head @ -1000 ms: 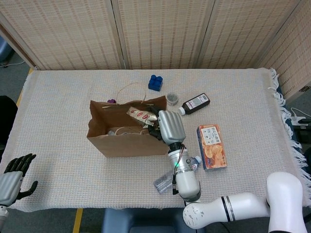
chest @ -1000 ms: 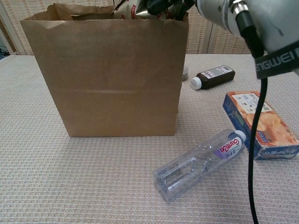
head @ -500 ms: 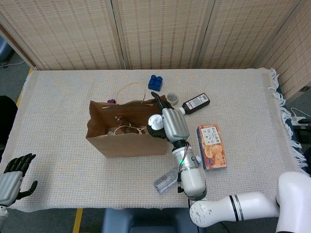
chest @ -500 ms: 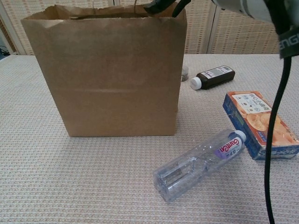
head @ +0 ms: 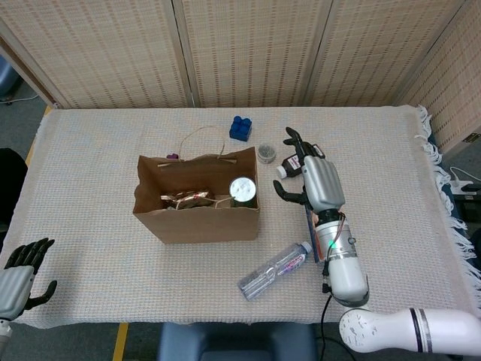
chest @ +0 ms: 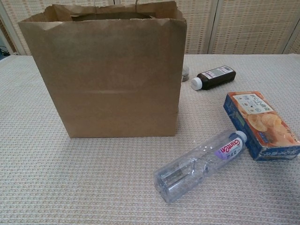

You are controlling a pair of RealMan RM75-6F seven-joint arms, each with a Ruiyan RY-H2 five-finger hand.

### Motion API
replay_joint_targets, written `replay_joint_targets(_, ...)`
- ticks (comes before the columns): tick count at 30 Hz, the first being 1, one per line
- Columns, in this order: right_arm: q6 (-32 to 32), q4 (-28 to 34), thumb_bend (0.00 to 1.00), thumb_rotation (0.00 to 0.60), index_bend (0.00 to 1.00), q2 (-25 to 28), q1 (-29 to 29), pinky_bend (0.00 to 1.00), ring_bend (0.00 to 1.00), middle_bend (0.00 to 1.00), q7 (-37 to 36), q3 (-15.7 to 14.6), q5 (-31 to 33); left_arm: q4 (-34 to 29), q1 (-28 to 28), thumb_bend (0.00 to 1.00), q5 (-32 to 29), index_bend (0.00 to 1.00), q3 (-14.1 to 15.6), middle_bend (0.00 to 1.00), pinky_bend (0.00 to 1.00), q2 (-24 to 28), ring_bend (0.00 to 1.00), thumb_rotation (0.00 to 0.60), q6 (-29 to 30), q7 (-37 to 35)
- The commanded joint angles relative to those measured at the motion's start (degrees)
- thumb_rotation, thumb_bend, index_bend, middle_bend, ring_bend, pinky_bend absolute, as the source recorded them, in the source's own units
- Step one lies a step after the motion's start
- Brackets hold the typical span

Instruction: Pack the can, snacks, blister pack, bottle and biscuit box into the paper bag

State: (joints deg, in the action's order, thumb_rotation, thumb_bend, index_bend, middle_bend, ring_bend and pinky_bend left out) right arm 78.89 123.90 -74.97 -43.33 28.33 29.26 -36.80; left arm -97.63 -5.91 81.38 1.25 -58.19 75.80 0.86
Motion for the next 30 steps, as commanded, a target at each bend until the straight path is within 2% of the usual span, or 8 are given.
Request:
replay_joint_targets(1, -5.1, 2.6, 0.22, 0.6, 0.0, 5.7, 5.3, 0.3, 0.12, 0.17, -4.1, -6.1, -5.5, -0.2, 0.0, 0.41, -0.1, 0.03, 0.0, 0.0, 0.02, -0.2, 0.0, 0.6, 0.0, 0.6)
replay_joint_targets(5, -10.9, 2.1, 0.19, 0.6, 0.0, 11.1, 8.8, 0.3, 0.12, 0.17, -7.5, -11.6, -10.4, -0.3, -0.1, 0.41, -0.4, 0.03, -0.1, 0.0, 0.02, -0.4, 0.0, 0.6, -0.1, 1.3)
replay_joint_targets(8, -16.4, -0.8, 0.15, 0.6, 0.0, 14.5, 10.0, 0.29, 0.12, 0.17, -8.0, -16.4, -14.2, -0.4, -0.3, 0.41, -0.7, 0.03, -0.2, 0.0, 0.02, -0.6, 0.0, 0.6, -0.3, 1.9)
replay_joint_targets(12, -21.6, -4.6, 0.12, 0.6, 0.0, 16.1, 9.9, 0.27, 0.1, 0.17, -7.9, -20.3, -18.6, -0.4, -0.4, 0.41, -0.8, 0.03, -0.2, 0.0, 0.02, -0.9, 0.0, 0.6, -0.5, 2.6)
replay_joint_targets(17, -26.6, -8.0, 0.07, 0.6, 0.0, 15.6, 8.1, 0.18, 0.02, 0.08, -3.6, -24.8, -23.0, -0.5, -0.5, 0.41, -1.0, 0.03, -0.3, 0.0, 0.02, -1.2, 0.0, 0.6, -0.6, 3.3)
replay_joint_targets(24, -27.7, -8.7, 0.06, 0.6, 0.0, 10.6, 5.6, 0.14, 0.0, 0.05, -1.0, -25.4, -23.4, -0.6, -0.6, 0.41, -1.3, 0.03, -0.4, 0.0, 0.02, -1.2, 0.0, 0.6, -0.7, 3.3)
replay_joint_targets(30, -30.0, -8.6, 0.06, 0.6, 0.0, 6.2, 1.9, 0.14, 0.0, 0.05, 3.2, -26.4, -20.3, -0.5, -0.5, 0.41, -1.4, 0.03, -0.4, 0.0, 0.02, -0.9, 0.0, 0.6, -0.7, 2.6)
